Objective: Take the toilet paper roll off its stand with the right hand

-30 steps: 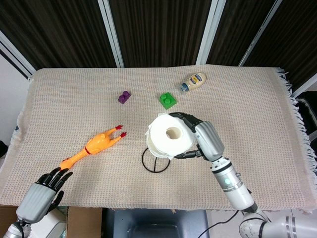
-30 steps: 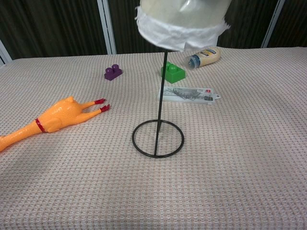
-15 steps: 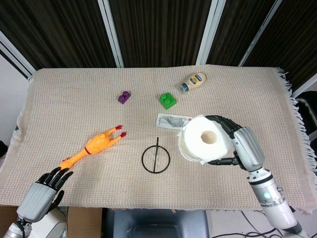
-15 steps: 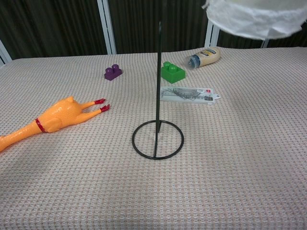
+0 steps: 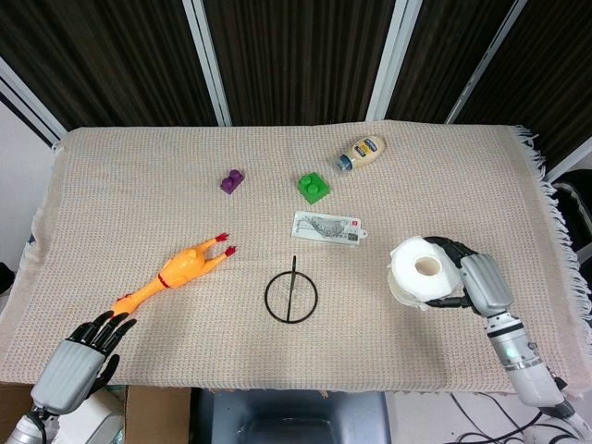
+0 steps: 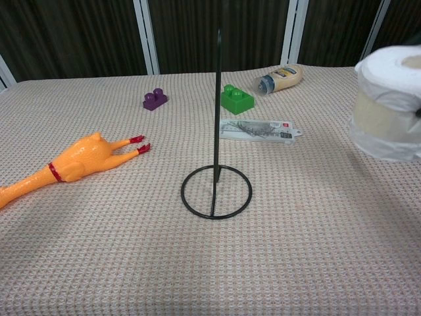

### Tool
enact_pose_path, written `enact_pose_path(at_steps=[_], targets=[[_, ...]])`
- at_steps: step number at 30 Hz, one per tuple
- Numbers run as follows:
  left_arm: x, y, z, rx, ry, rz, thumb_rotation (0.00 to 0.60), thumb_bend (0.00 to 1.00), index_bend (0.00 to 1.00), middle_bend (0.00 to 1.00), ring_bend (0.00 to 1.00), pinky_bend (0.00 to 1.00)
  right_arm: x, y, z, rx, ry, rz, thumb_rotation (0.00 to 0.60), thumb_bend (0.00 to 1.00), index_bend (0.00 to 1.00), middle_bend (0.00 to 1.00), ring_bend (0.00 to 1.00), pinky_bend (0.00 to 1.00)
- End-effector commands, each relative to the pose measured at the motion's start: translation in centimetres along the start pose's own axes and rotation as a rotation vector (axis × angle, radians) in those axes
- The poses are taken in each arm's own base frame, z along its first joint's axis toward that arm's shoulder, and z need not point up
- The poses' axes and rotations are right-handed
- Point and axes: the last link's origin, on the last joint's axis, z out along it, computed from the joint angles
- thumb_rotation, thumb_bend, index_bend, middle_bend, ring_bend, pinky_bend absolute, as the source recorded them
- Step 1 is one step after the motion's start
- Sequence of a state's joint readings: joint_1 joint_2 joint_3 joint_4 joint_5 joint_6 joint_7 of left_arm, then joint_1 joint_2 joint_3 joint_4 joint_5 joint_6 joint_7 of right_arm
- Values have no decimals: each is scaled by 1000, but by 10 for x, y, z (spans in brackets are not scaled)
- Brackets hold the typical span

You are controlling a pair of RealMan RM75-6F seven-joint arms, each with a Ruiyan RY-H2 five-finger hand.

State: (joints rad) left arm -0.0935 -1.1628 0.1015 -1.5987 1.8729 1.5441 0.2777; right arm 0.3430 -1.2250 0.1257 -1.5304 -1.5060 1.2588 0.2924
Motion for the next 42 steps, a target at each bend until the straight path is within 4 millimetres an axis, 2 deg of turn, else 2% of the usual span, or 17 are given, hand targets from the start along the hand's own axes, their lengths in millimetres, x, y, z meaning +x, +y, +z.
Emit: enact_pose_path(at_steps=[1,5,7,9,11,15,20,26,29,31,33,37,42], targets=[[0,0,0,2,0,-1,600,551,173,168,159,366,-47,19,11,-21,-111,82,600,120,500,471,333,561],[0,-2,0,7,1,-4,600,552,173,168,159,366,-59,23,17,-5,-161,114,600,120,347,326,200,414],[1,-2,-1,10,1,-5,600,552,173,168,159,366,-61,25,16,-2,-201,135,600,120,225,220,101,298],[1,-2,-1,10,2,-4,600,551,173,168,159,366,-60,26,15,-2,-222,152,600,120,90,105,19,188],[1,-1,-1,9,3,-3,600,550,173,168,159,365,-54,26,12,5,-232,153,600,119,9,20,0,119],[0,-1,-1,7,-1,0,600,550,173,168,159,366,-35,22,5,41,-202,137,600,115,0,0,0,76],[0,-1,0,9,-2,1,600,550,173,168,159,366,4,10,-10,69,-91,159,600,113,0,0,0,71],[0,-2,1,19,-2,-5,600,551,173,168,159,366,44,5,-52,-40,19,91,600,114,0,0,0,71],[1,-3,1,21,-1,-7,600,550,173,168,159,366,47,5,-57,-62,24,82,600,114,0,0,0,71],[1,-3,1,23,1,-7,600,549,173,168,159,366,53,7,-67,-104,41,56,600,114,0,0,0,71],[2,-4,3,29,8,-12,600,550,174,168,159,366,58,27,-88,-222,63,-65,600,114,0,0,0,71],[1,-4,5,30,3,-11,600,549,175,168,159,366,53,35,-91,-287,40,-162,600,114,0,0,0,66],[0,-4,8,34,-5,-10,600,550,175,168,159,367,45,35,-91,-287,18,-217,600,114,0,0,0,65]])
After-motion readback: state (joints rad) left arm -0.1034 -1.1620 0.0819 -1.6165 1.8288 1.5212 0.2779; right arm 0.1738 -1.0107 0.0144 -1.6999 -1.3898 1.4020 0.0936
